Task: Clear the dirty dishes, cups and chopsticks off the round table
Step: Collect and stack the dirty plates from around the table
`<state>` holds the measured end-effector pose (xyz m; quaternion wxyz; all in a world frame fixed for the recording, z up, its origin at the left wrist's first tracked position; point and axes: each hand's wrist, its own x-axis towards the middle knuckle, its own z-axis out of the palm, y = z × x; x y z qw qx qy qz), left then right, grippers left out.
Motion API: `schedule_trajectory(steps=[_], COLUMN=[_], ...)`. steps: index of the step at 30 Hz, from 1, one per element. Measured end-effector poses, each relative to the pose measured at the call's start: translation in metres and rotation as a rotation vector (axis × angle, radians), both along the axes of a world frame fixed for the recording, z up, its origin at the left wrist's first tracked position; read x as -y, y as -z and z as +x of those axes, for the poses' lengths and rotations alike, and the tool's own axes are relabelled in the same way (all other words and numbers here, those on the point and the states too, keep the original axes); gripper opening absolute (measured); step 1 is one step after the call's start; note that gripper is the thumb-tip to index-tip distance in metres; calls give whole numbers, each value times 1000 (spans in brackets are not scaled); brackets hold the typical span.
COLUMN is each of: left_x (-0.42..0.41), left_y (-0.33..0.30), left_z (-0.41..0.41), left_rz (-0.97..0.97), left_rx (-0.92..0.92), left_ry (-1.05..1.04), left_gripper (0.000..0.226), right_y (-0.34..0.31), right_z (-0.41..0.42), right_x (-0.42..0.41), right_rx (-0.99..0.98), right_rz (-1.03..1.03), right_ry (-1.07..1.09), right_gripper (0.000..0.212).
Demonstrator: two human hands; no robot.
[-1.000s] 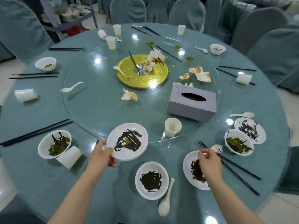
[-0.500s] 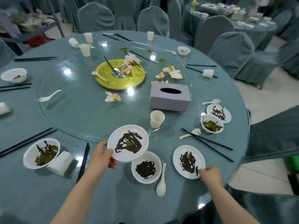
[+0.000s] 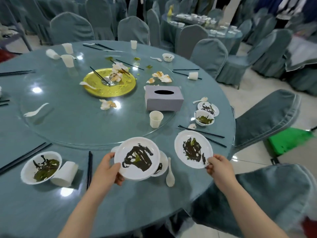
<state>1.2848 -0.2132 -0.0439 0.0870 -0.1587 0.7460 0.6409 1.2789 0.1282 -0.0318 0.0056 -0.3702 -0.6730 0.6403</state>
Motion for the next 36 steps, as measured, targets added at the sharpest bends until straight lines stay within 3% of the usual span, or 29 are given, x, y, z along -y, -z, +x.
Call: schedule_trajectory(steps=[8, 14, 19, 26, 32, 36], left_x=[-27, -86, -164, -296, -412, -479], left_y=[-9, -13, -18, -35, -47, -48], left_z=[12, 18, 40, 96, 163, 198], left_rz=[57, 101, 96, 90, 127, 158], left_rx=[-4, -24, -25, -82, -127, -112], left_ry=[199, 424, 583, 754, 877, 875], left_gripper=[32, 28, 27, 24, 27, 26], right_y=[-32, -31, -32, -46, -55, -57], right_z=[40, 82, 133, 221, 303, 338], right_x=[34, 10, -39, -145, -248, -310], right_rx=[-66, -136, -166, -214, -277, -271], right_rz=[5, -49, -209, -44, 51, 82], right_ry=[-167, -128, -83, -23, 29, 79], right_gripper=[8, 13, 28, 21, 33, 25])
